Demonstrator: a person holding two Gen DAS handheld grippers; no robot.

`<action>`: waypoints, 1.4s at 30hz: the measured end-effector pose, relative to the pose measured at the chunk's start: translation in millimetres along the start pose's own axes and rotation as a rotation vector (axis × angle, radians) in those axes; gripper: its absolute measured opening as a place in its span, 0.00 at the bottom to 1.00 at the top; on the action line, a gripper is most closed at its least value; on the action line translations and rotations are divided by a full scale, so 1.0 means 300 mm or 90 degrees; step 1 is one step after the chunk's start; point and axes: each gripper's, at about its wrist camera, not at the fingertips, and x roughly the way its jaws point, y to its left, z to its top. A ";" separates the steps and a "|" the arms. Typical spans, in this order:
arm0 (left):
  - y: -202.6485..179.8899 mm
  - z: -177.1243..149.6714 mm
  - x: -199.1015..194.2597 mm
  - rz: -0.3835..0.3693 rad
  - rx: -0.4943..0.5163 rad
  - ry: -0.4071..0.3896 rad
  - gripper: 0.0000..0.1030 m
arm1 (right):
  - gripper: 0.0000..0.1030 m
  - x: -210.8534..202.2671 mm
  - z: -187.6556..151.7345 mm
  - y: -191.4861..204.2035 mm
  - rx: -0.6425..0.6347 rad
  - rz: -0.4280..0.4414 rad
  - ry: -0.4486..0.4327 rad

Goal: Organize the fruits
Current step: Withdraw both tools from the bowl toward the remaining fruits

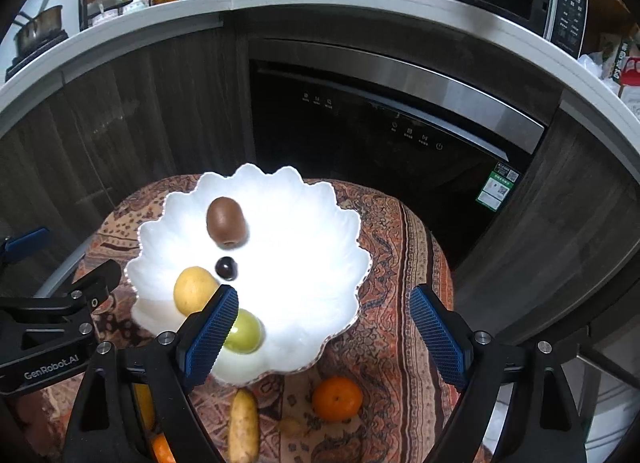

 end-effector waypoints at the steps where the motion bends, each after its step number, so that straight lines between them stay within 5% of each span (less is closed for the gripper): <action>1: 0.004 -0.006 -0.011 0.002 0.000 -0.002 0.98 | 0.86 -0.008 -0.005 0.002 0.000 0.003 -0.001; 16: 0.044 -0.105 -0.084 0.020 -0.006 0.000 0.98 | 0.86 -0.070 -0.081 0.056 -0.010 0.026 0.002; 42: 0.060 -0.365 0.014 -0.002 -0.019 0.075 0.97 | 0.85 0.018 -0.294 0.147 -0.040 0.058 0.088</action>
